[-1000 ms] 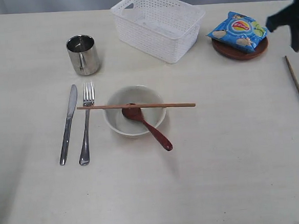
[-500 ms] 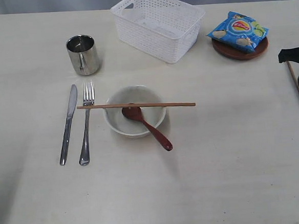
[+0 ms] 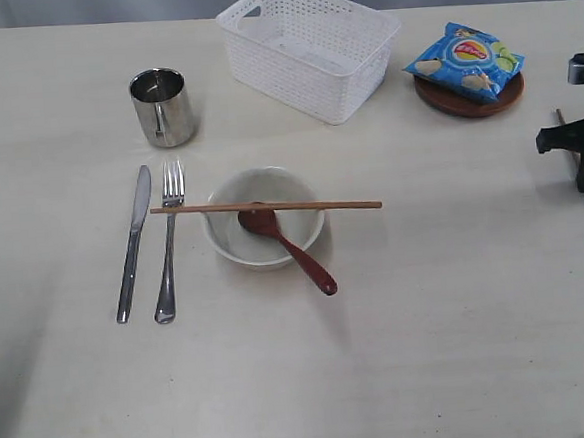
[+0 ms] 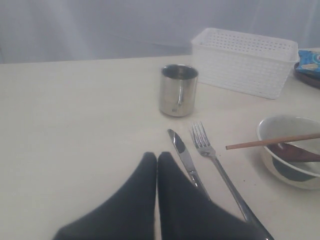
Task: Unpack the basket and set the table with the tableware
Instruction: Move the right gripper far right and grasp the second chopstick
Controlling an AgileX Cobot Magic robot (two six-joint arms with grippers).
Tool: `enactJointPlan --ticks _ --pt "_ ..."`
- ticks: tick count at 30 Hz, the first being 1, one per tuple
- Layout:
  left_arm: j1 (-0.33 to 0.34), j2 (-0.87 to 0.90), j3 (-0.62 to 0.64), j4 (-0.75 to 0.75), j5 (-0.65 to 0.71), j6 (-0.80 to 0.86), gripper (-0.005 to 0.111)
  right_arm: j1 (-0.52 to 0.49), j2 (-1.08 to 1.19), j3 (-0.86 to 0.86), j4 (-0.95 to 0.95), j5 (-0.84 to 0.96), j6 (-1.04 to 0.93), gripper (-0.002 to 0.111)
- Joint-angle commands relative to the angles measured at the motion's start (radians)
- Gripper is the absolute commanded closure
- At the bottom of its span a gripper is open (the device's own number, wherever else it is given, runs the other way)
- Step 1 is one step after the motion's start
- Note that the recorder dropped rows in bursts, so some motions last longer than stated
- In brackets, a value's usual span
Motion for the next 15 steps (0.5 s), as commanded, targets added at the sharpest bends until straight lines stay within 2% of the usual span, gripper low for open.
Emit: enactJointPlan --ticks 1,2,3,4,6,11,13,15 --pt "-0.006 -0.003 0.003 0.0 -0.002 0.001 0.107 -0.003 0.052 0.005 0.027 -0.001 -0.074 0.085" --pt "-0.006 -0.003 0.003 0.0 -0.002 0.001 0.107 -0.003 0.057 0.005 0.039 0.003 -0.09 0.089" --pt "-0.006 -0.003 0.003 0.0 -0.002 0.001 0.107 -0.003 0.057 0.005 0.061 0.01 -0.133 0.104" --pt "-0.006 -0.003 0.003 0.0 -0.002 0.001 0.107 -0.003 0.052 0.005 0.077 0.013 -0.156 0.108" --pt "-0.006 -0.003 0.003 0.0 -0.002 0.001 0.107 -0.003 0.017 -0.008 0.1 0.031 -0.176 0.109" --pt "-0.006 -0.003 0.003 0.0 -0.002 -0.003 0.107 -0.001 -0.167 -0.164 0.108 0.168 -0.149 0.109" --pt "-0.006 -0.003 0.003 0.0 -0.002 -0.003 0.107 0.022 -0.242 -0.227 0.14 0.207 -0.166 0.109" --pt "-0.006 -0.003 0.003 0.0 -0.002 -0.003 0.107 0.077 -0.29 -0.283 0.239 0.242 -0.27 0.109"
